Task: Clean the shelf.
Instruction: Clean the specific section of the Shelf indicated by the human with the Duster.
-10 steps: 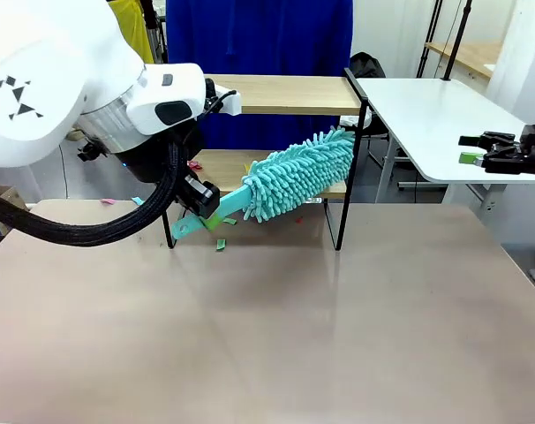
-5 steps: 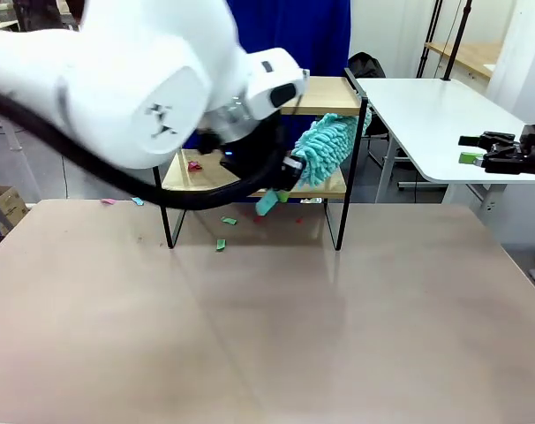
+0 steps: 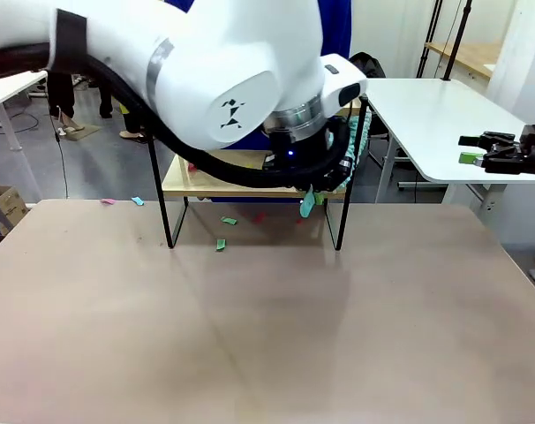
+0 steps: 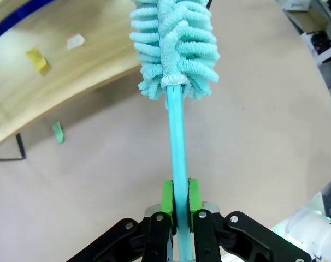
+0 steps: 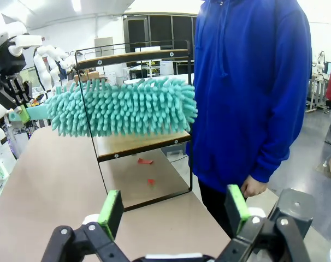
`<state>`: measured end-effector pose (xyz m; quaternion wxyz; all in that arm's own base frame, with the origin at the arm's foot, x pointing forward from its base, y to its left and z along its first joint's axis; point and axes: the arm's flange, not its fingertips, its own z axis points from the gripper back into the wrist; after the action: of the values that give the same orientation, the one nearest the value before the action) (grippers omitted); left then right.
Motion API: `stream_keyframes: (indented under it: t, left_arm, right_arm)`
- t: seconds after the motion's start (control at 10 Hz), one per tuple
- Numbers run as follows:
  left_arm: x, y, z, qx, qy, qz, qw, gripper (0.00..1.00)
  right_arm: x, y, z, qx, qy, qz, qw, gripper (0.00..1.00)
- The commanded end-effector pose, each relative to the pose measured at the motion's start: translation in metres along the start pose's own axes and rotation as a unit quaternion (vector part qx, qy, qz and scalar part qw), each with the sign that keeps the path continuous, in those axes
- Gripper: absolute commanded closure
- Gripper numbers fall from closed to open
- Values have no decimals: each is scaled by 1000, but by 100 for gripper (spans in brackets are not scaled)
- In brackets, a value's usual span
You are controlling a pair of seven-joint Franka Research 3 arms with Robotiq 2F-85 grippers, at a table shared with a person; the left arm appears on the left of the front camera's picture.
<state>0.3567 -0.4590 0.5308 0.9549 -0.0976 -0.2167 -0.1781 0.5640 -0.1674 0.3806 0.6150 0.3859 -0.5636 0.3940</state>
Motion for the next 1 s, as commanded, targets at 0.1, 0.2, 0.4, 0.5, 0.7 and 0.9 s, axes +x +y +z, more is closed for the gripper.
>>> stream_keyframes:
  t: [0.1, 0.2, 0.4, 0.5, 0.7, 0.9]
  left_arm:
    - [-1, -18, 3, 31, 13, 30, 999, 87]
    - [-7, -19, 7, 47, 14, 36, 998, 87]
    - [-13, -14, 7, 110, -1, 64, 992, 87]
    - [-12, -15, -1, 98, 0, 68, 993, 87]
    - [-1, -18, -17, 74, -21, 85, 993, 87]
    - [13, -19, -33, 53, -41, 105, 992, 87]
  right_arm:
    - [4, 1, -1, -1, 5, -3, 1000, 0]
    - [4, 1, -1, -1, 5, -3, 1000, 0]
    - [4, 1, -1, -1, 5, -3, 1000, 0]
    - [4, 1, -1, -1, 5, -3, 1000, 0]
    - [4, 1, -1, -1, 5, -3, 1000, 0]
    - [4, 1, -1, -1, 5, -3, 1000, 0]
